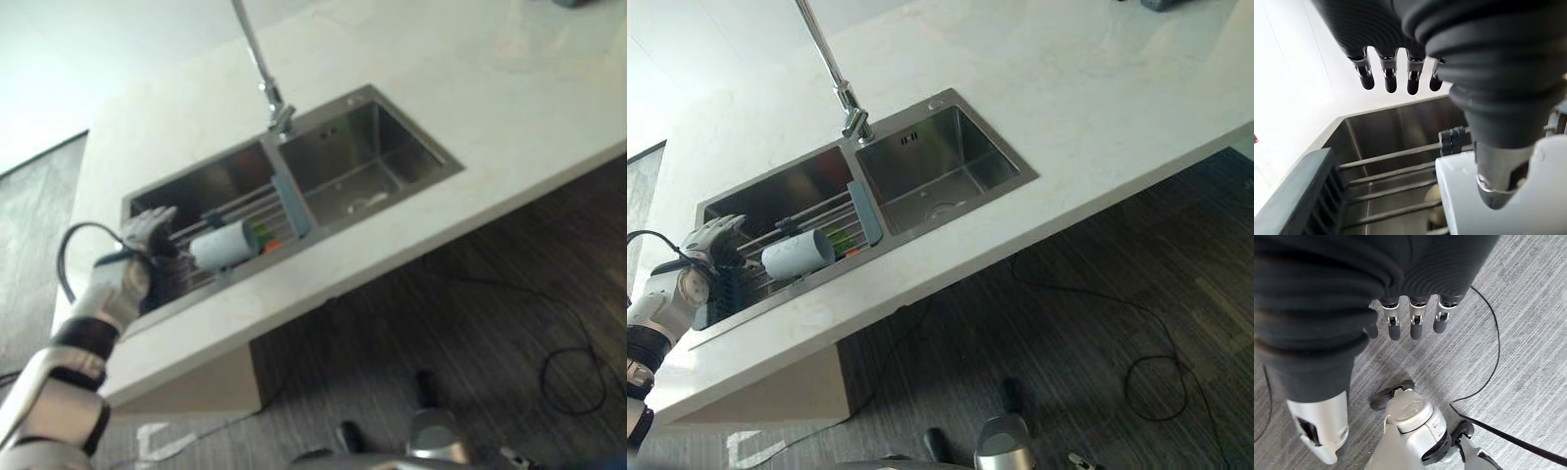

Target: Place the dishes in the dishwasher.

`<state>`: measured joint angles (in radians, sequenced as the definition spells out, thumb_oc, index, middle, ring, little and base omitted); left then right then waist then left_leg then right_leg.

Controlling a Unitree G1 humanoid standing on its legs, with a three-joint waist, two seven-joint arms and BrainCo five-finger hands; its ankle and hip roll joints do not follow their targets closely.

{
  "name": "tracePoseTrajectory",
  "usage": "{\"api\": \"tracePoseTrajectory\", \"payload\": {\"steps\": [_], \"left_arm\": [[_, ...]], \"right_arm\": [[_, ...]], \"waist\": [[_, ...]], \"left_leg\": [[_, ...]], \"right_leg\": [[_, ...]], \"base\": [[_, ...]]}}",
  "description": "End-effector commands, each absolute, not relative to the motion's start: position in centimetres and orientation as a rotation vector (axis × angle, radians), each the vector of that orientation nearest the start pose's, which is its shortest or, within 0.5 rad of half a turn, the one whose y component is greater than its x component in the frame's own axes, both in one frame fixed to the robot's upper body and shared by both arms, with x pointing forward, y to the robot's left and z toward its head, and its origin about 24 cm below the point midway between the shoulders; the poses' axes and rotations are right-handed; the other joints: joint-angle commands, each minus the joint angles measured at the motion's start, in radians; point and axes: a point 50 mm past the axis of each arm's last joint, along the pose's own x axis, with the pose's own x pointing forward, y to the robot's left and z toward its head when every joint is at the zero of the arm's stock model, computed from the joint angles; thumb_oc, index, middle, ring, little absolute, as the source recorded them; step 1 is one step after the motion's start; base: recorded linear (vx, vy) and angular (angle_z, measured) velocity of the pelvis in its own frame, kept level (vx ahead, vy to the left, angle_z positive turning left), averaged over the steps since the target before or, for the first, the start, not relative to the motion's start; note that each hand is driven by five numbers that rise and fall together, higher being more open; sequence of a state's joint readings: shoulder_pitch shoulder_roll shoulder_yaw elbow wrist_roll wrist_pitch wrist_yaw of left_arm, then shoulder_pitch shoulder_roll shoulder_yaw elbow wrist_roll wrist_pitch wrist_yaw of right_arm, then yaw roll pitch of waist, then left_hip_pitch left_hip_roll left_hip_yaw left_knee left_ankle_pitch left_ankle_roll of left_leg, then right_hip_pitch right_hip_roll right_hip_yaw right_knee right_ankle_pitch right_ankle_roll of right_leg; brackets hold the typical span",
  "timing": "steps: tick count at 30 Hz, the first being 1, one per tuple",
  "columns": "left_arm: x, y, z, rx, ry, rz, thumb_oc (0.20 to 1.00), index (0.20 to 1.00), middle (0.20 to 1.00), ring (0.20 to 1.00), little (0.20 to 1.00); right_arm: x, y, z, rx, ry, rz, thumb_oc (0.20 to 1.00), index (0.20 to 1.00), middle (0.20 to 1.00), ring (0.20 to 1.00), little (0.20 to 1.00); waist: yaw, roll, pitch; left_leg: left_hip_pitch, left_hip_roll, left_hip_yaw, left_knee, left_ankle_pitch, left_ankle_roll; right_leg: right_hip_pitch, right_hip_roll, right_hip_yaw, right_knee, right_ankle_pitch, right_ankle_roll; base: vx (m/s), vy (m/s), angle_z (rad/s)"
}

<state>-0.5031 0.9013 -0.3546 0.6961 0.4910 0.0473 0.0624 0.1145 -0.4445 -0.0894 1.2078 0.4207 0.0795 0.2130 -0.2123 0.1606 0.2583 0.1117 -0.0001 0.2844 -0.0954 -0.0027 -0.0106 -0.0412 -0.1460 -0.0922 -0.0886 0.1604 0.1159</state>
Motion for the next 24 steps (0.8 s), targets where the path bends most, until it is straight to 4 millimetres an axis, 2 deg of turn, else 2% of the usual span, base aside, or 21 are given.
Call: {"api": "tracePoseTrajectory", "payload": {"steps": [1, 7, 11, 18, 24], "left_arm": [[32.9, 34.5, 14.9, 1.505, 0.183, 0.247, 1.0, 1.0, 1.0, 1.0, 1.0], [33.3, 34.1, 14.6, 1.435, 0.21, 0.188, 1.0, 1.0, 1.0, 1.0, 1.0], [33.2, 33.6, 14.1, 1.392, 0.239, 0.047, 1.0, 1.0, 1.0, 1.0, 1.0], [33.4, 33.9, 15.3, 1.359, 0.233, 0.024, 1.0, 1.0, 1.0, 1.0, 1.0], [33.9, 33.3, 16.7, 1.323, 0.191, -0.012, 1.0, 1.0, 1.0, 1.0, 1.0]], "right_arm": [[4.6, -32.6, -13.4, 0.157, 1.221, -0.426, 1.0, 1.0, 1.0, 1.0, 1.0], [5.7, -32.6, -13.2, 0.194, 1.177, -0.427, 1.0, 1.0, 1.0, 1.0, 1.0], [6.0, -32.7, -13.0, 0.205, 1.17, -0.433, 1.0, 1.0, 1.0, 1.0, 1.0], [7.2, -33.7, -12.2, 0.191, 1.13, -0.427, 1.0, 1.0, 1.0, 1.0, 1.0], [8.1, -34.1, -11.8, 0.192, 1.092, -0.425, 1.0, 1.0, 1.0, 1.0, 1.0]], "waist": [[-0.01, -0.007, 0.03], [-0.007, -0.017, 0.055], [-0.007, -0.016, 0.074], [-0.016, -0.001, 0.113], [-0.023, 0.006, 0.151]], "left_leg": [[-0.063, -0.018, -0.044, 0.062, -0.063, 0.002], [-0.091, -0.016, -0.049, 0.082, -0.061, 0.002], [-0.104, -0.014, -0.054, 0.096, -0.061, 0.0], [-0.14, -0.021, -0.049, 0.114, -0.054, -0.002], [-0.175, -0.023, -0.046, 0.129, -0.048, -0.005]], "right_leg": [[-0.018, -0.021, 0.048, 0.13, -0.162, 0.087], [-0.042, -0.021, 0.05, 0.14, -0.158, 0.085], [-0.05, -0.02, 0.05, 0.145, -0.155, 0.085], [-0.091, -0.031, 0.058, 0.158, -0.145, 0.085], [-0.131, -0.038, 0.062, 0.171, -0.134, 0.084]], "base": [[-0.01, 0.0, 0.03], [-0.03, -0.019, 0.0], [-0.01, -0.009, 0.0], [-0.03, 0.03, -0.01], [-0.06, 0.021, -0.03]]}}
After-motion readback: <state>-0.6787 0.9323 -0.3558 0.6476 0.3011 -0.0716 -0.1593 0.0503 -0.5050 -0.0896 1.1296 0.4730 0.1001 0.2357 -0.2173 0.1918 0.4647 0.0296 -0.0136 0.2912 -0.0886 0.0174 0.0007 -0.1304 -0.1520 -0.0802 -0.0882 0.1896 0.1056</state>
